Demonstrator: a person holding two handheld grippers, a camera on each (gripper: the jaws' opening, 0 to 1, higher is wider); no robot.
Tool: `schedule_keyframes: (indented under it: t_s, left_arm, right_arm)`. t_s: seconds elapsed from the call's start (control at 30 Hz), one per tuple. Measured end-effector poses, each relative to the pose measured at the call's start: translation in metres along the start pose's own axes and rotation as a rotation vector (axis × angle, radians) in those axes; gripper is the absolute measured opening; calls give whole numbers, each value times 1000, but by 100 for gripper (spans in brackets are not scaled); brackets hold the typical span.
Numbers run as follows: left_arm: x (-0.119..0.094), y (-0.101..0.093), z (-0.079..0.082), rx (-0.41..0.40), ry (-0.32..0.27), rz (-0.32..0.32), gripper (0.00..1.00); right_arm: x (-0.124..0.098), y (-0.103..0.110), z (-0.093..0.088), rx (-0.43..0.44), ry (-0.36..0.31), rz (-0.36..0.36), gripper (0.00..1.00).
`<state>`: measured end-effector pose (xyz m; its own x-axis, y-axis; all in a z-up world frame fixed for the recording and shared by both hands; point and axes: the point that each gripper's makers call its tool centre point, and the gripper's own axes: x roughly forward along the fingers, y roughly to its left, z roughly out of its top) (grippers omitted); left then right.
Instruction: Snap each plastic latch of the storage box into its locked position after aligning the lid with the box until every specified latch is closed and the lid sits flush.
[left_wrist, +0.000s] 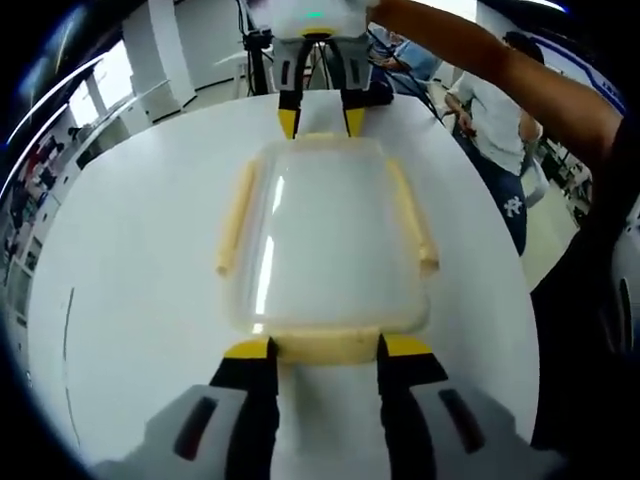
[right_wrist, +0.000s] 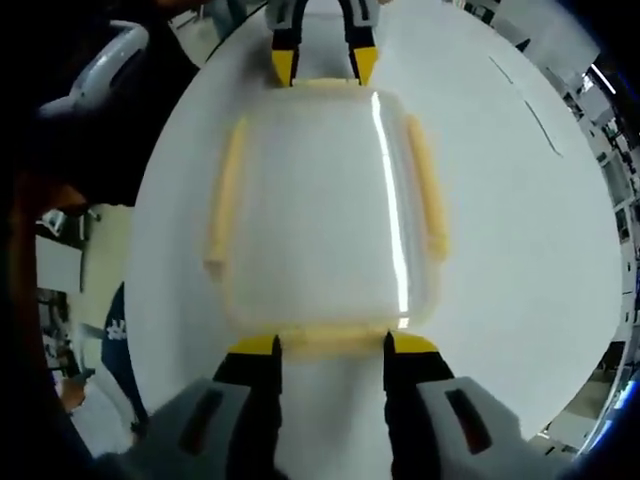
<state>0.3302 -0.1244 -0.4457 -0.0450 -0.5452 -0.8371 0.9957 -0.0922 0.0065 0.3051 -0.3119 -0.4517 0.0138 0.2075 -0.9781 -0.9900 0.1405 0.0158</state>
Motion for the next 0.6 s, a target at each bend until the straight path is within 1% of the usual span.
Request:
schedule_keyframes:
  t_s: [0.1, 0.13, 0.23, 0.37, 0.5, 0.57, 0.6]
  left_arm:
    - [-1, 0, 0, 11, -65, -6, 36]
    - [-2, 0, -1, 2, -59, -2, 36]
    - [-2, -2, 0, 14, -56, 12, 35]
    - [-3, -2, 0, 6, -57, 13, 34]
    - [-4, -3, -1, -3, -57, 25, 34]
    - [-3, -4, -2, -12, -35, 6, 35]
    - [-2, -3, -2, -2, -32, 10, 35]
  right_arm:
    - [0, 1, 1, 6, -2, -1, 37]
    - [0, 2, 1, 5, -2, -3, 36]
    - [-1, 2, 1, -4, -12, -4, 35]
    - [0, 3, 2, 1, -32, -4, 35]
    - [0, 5, 4, 5, -27, -4, 35]
    - [0, 4, 3, 2, -23, -1, 35]
    - [0, 4, 3, -1, -18, 0, 35]
